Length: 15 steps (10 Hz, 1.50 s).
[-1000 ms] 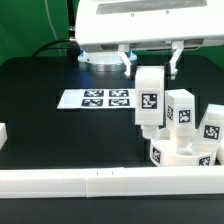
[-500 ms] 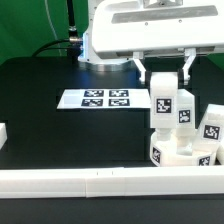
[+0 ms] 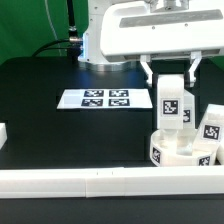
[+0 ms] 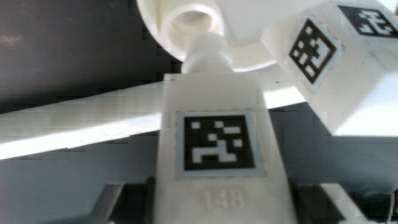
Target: Assemble stool
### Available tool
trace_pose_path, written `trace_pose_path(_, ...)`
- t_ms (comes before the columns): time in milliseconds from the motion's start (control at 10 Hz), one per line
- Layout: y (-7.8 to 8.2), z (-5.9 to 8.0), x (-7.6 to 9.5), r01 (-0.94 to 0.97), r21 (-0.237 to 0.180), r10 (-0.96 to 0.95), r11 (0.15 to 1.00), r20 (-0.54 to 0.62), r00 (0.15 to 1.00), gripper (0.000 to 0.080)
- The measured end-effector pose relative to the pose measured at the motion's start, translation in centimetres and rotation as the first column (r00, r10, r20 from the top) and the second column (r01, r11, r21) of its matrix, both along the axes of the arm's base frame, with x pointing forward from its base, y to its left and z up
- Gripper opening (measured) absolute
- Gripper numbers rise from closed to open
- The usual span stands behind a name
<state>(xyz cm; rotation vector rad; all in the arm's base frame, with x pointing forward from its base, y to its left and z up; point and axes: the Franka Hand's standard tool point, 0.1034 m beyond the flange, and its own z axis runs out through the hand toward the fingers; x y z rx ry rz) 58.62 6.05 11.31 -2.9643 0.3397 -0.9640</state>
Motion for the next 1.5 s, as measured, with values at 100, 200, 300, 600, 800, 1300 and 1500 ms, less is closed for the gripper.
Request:
trace_pose_path(100, 0.0, -0.8, -0.4, -0.004, -0.007, 0.004, 1.000, -0.012, 1.000, 0.0337)
trace_pose_path(200, 0.0, -0.8, -0.3, -0.019, -0.020, 0.019, 1.000, -0.011, 1.000, 0.0337)
trace_pose_path(300, -0.2, -0.9, -0.1, -0.040, -0.037, 0.039, 0.999, -0.014, 0.999, 0.0337)
trace_pose_path(600, 0.0, -1.1, -0.1, -0.067, -0.050, 0.066, 0.996, -0.031, 0.997, 0.0337)
trace_pose_path(800, -0.2, -1.8, -0.3, -0.067, -0.056, 0.065, 0.996, -0.040, 0.997, 0.0337)
trace_pose_path(1300, -0.9, -2.3, -0.6, -0.059, -0.063, 0.057, 0.996, -0.035, 0.998, 0.0337)
trace_pose_path(1500, -0.8, -2.6, -0.7, -0.059, -0.055, 0.056, 0.997, -0.056, 0.997, 0.0438)
